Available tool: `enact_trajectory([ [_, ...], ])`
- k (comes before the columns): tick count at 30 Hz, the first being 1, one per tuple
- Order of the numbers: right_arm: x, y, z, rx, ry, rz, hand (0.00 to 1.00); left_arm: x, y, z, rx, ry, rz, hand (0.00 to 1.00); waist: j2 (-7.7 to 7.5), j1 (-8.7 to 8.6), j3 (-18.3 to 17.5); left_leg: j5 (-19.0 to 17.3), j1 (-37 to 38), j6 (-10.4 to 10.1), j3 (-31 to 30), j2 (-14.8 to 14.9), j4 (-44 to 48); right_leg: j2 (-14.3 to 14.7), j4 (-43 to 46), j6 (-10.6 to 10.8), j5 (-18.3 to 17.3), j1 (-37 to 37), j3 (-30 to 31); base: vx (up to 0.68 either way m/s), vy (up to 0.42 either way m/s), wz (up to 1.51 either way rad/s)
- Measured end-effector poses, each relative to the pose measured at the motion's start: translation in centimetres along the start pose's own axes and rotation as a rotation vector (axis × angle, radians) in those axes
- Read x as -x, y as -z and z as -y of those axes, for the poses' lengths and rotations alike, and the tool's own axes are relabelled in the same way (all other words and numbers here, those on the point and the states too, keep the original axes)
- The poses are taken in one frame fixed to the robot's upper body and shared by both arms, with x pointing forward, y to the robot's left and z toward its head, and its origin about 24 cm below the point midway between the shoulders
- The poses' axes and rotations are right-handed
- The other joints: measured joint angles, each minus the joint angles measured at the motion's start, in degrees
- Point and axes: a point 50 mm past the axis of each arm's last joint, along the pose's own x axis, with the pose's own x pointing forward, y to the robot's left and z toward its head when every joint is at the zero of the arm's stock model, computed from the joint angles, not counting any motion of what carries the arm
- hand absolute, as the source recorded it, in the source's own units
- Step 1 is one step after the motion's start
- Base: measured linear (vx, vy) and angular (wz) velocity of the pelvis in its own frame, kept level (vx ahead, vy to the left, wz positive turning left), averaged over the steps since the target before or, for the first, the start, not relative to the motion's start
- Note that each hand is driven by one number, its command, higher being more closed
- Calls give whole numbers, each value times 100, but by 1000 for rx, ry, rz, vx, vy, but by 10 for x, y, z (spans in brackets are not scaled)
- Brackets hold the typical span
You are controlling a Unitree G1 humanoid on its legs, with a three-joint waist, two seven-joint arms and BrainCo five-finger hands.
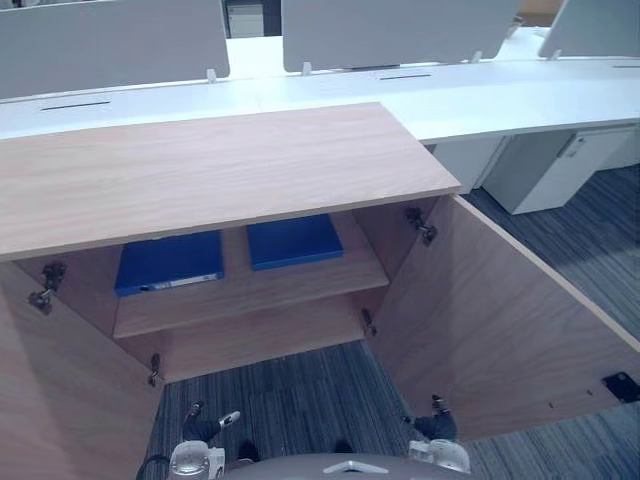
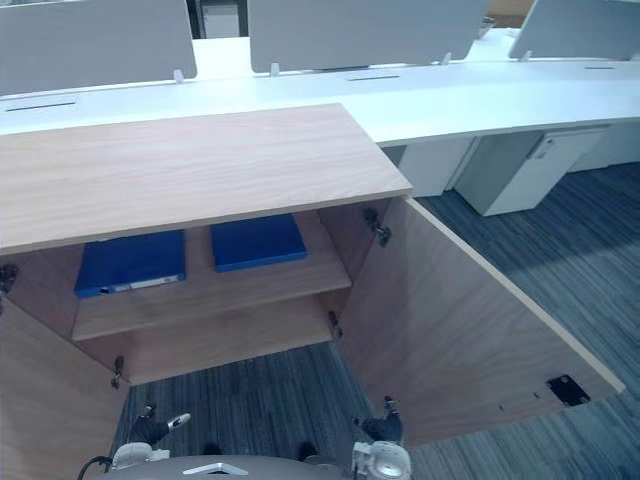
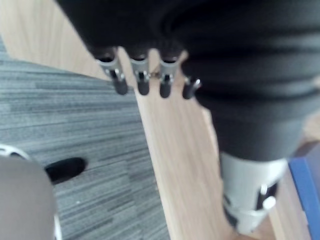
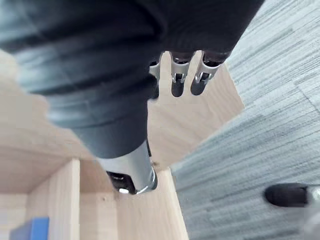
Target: Walk over to the cabinet, pick up the folder, carry it to the office cabinet, place the folder inside the office cabinet, then close the office cabinet door
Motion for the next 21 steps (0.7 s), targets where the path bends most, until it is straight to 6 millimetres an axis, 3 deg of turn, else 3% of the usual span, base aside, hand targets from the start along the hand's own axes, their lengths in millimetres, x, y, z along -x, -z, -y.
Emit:
enact_trajectory([
  [4, -3, -26, 44, -141, 215, 114, 0, 2, 5, -2, 9, -11, -16, 0, 37, -86, -63, -107, 12, -11, 244, 1, 1, 33, 43, 0, 0, -172, 284, 59, 13, -34],
  [7, 0, -33, 67, -201, 336, 146, 0, 2, 5, -2, 11, -13, -18, 0, 77, -114, -90, -173, 88, -45, 435, 6, 20, 59, 62, -2, 27, -204, 440, 88, 10, -35],
  [15, 5, -36, 96, -406, 518, 152, 0, 1, -17, -8, 69, -42, 71, 0, 103, -165, -149, -287, 240, -20, 694, 19, 38, 85, 59, 11, 31, -169, 622, 74, 7, -18],
  [21, 5, -35, 115, -546, 600, 151, 0, 1, -14, -11, 96, -57, 59, 0, 164, -186, -207, -353, 328, -49, 777, 15, 37, 62, 165, 11, -51, -180, 693, -7, 6, -7],
])
